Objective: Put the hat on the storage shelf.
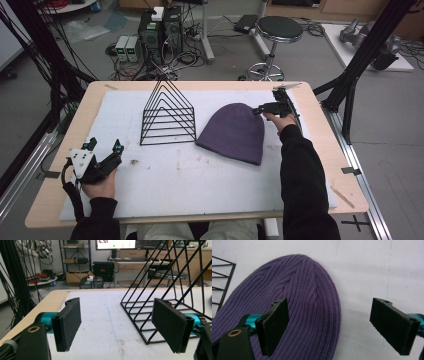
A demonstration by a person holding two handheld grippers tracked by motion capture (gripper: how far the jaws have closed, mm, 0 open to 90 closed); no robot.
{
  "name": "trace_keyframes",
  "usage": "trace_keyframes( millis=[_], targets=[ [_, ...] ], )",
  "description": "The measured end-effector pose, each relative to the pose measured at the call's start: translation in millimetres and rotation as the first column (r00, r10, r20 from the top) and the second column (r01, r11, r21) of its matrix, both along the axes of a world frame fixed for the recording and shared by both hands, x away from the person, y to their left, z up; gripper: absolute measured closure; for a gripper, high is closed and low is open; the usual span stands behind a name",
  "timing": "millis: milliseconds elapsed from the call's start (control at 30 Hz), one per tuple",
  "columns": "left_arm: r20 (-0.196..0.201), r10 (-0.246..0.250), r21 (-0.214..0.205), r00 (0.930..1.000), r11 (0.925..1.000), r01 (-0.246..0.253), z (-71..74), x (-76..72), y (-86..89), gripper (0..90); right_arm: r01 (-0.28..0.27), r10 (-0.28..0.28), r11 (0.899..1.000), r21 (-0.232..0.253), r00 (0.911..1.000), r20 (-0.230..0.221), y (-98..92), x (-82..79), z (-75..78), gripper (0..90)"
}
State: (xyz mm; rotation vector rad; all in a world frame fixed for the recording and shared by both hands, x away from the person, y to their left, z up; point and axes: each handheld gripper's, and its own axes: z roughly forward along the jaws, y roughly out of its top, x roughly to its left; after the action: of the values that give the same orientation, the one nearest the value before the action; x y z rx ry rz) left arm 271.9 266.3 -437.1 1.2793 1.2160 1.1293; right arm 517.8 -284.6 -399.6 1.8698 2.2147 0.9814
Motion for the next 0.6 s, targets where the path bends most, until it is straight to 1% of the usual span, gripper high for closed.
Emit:
trace_keyframes(
  millis=[33, 100, 233, 267, 300, 333, 367, 400, 500, 600],
  targets=[
    [-0.001, -0.002, 0.0, 1.0, 1.0, 0.002, -0.1, 0.2, 0.0, 24.1, 0.0, 0.0, 1.0, 0.0, 1.0, 0.0, 0.0, 0.0, 0.0, 15.0],
    [0.001, -0.001, 0.0, 1.0, 1.0, 0.001, -0.4, 0.8, -0.4, 24.1, -0.001, 0.001, 1.0, 0.007, 0.9996, -0.027, 1.8, 2.8, -3.7, 15.1],
    [-0.004, -0.007, 0.003, 1.0, 1.0, 0.007, -0.6, 0.9, -1.3, 24.1, -0.023, 0.023, 1.0, 0.005, 0.9989, -0.041, 4.8, 4.9, -7.1, 15.8],
    [-0.003, -0.009, 0.004, 1.0, 1.0, 0.009, -0.7, 1.1, -1.5, 24.1, -0.021, 0.021, 1.0, -0.002, 0.9961, -0.085, 6.6, 5.7, -10.0, 15.9],
    [-0.005, -0.011, 0.006, 0.9999, 0.9999, 0.011, -0.8, 1.1, -1.6, 24.1, -0.018, 0.017, 1.0, -0.007, 0.9952, -0.097, 6.4, 6.2, -11.6, 15.9],
    [-0.007, -0.012, 0.007, 0.9999, 0.9999, 0.012, -0.8, 1.2, -1.7, 24.1, -0.018, 0.017, 1.0, -0.007, 0.9952, -0.097, 6.4, 6.2, -11.6, 15.9],
    [-0.006, -0.012, 0.006, 0.9999, 0.9999, 0.012, -0.9, 1.3, -1.9, 24.1, -0.017, 0.015, 1.0, -0.019, 0.9942, -0.107, 5.8, 7.2, -14.5, 16.5],
    [-0.004, -0.011, 0.006, 0.9999, 0.9999, 0.011, -1.1, 1.6, -2.1, 24.1, -0.016, 0.014, 1.0, -0.016, 0.9926, -0.12, 6.4, 7.3, -15.3, 16.7],
    [-0.004, -0.012, 0.004, 0.9999, 0.9999, 0.012, -1.2, 1.9, -2.1, 24.1, -0.021, 0.019, 1.0, -0.014, 0.9929, -0.117, 8.8, 8.2, -16.7, 19.1],
    [-0.005, -0.011, 0.003, 0.9999, 0.9999, 0.011, -1.3, 2.1, -1.6, 24.1, -0.013, 0.012, 1.0, -0.005, 0.9926, -0.121, 10.5, 9.0, -17.8, 20.1]
  ],
)
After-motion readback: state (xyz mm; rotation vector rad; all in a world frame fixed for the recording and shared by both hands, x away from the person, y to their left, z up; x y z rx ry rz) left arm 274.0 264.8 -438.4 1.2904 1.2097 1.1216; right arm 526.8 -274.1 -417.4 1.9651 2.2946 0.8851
